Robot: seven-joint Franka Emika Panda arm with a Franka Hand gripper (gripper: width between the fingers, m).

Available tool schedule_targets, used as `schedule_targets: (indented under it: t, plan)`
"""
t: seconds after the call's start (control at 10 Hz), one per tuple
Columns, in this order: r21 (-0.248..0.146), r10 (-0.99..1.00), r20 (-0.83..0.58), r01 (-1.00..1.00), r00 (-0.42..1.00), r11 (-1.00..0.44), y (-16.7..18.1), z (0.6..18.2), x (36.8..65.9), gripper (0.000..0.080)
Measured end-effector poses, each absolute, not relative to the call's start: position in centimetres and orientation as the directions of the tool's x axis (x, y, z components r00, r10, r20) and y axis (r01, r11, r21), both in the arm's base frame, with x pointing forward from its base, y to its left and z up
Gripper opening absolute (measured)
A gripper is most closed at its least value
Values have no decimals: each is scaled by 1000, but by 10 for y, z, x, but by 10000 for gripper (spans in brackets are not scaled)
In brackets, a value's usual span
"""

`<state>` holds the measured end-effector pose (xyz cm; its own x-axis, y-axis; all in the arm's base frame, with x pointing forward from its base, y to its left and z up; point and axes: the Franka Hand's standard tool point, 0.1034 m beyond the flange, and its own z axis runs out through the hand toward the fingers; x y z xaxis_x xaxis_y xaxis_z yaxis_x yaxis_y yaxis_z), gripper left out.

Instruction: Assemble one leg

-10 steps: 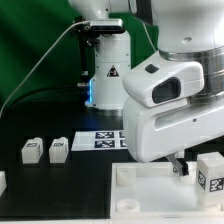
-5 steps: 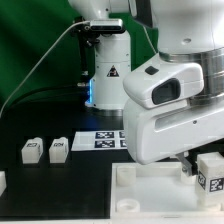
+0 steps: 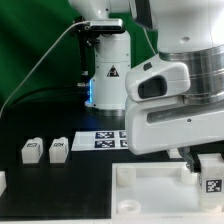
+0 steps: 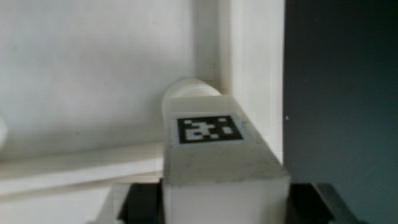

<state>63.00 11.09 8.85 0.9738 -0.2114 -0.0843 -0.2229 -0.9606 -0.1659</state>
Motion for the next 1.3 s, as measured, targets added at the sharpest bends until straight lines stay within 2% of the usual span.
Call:
schedule_targets:
  t: [0.2, 0.3, 0.4, 0.5, 0.7, 0.9, 1.0, 1.1, 1.2, 1.3]
  plan:
    - [-148, -509, -69, -514, 858, -845, 111, 88, 630, 292]
    - [-160, -641, -60, -641, 765, -750, 110, 88, 629, 294]
    - [-161, -791, -80, -791, 607, -591, 111, 89, 627, 295]
    - [-161, -820, -90, -821, 565, -548, 110, 89, 627, 295]
    - [-141, -916, -128, -922, 379, -362, 109, 89, 627, 295]
    - [-104, -983, -170, -993, 72, -55, 116, 88, 626, 295]
    - [-89, -983, -180, -995, -23, 40, 118, 88, 626, 295]
    - [-98, -984, -172, -995, 39, -23, 118, 88, 625, 295]
    - [-110, -979, -164, -989, 120, -103, 119, 87, 625, 392]
    - [-122, -962, -152, -970, 229, -212, 121, 84, 622, 543]
